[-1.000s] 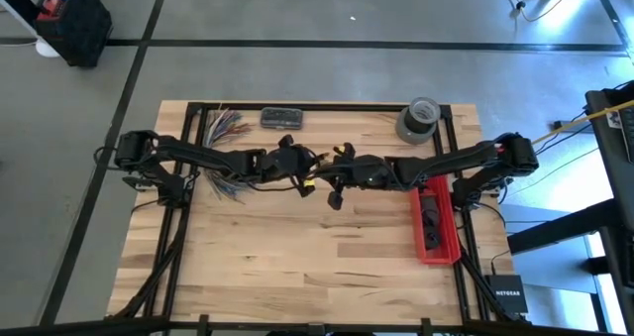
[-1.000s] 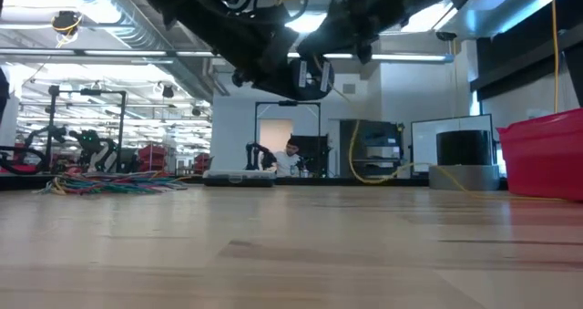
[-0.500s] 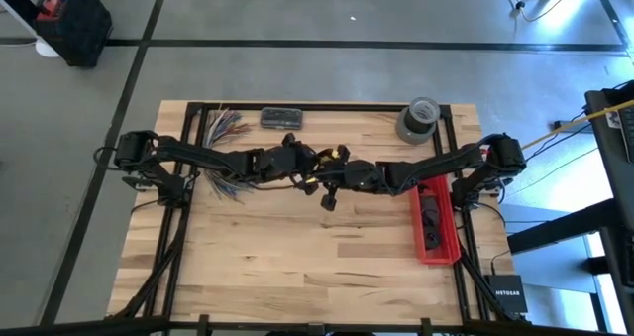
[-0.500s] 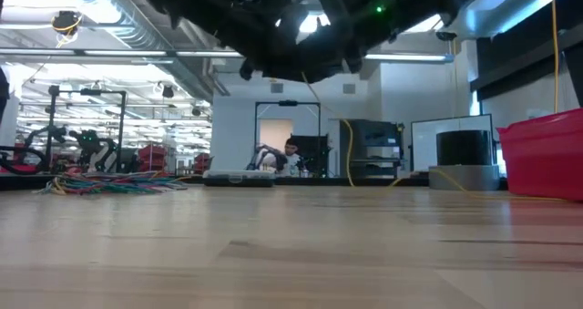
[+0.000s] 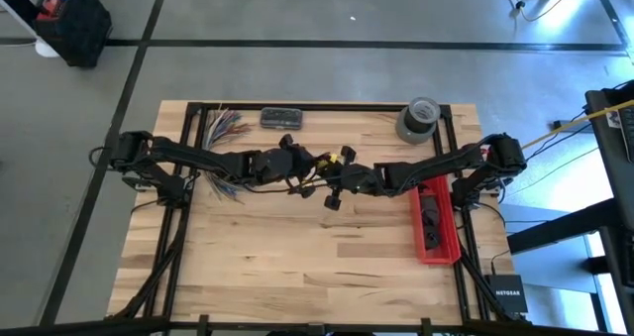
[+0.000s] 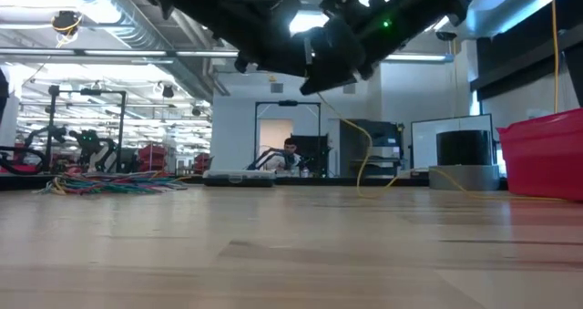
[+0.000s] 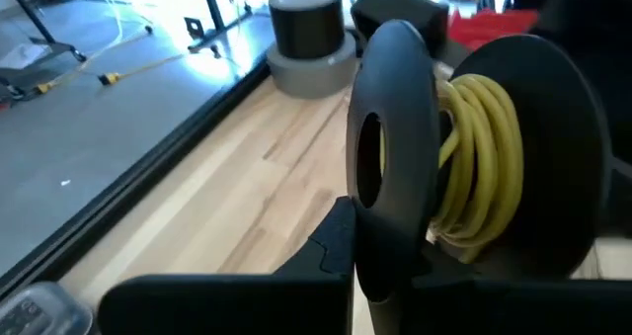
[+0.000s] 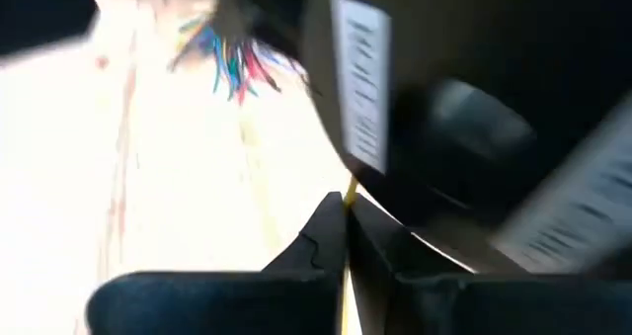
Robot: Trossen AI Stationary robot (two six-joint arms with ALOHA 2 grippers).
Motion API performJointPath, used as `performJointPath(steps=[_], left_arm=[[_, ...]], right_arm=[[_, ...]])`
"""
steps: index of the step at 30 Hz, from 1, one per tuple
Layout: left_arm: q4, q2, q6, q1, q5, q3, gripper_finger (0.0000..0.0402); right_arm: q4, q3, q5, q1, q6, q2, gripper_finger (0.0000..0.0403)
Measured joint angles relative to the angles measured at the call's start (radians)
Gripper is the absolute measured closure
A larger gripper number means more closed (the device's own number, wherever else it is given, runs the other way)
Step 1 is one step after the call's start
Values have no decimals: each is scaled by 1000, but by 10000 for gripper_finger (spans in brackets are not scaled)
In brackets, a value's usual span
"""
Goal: Coil cords
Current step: Coil the yellow wire onto the black spool
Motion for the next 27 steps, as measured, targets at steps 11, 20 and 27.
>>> performJointPath(steps=[11,20,27], left_arm=[[-93,-44,9,-6,27,11,401],[-132,-40,19,-5,19,8,402],[-135,-39,18,-5,15,12,402]], right_arm=[[-254,-9,198,-5,-5,-56,318],[-551,-6,170,42,33,-225,244],[-640,-29,22,146,26,-347,240]])
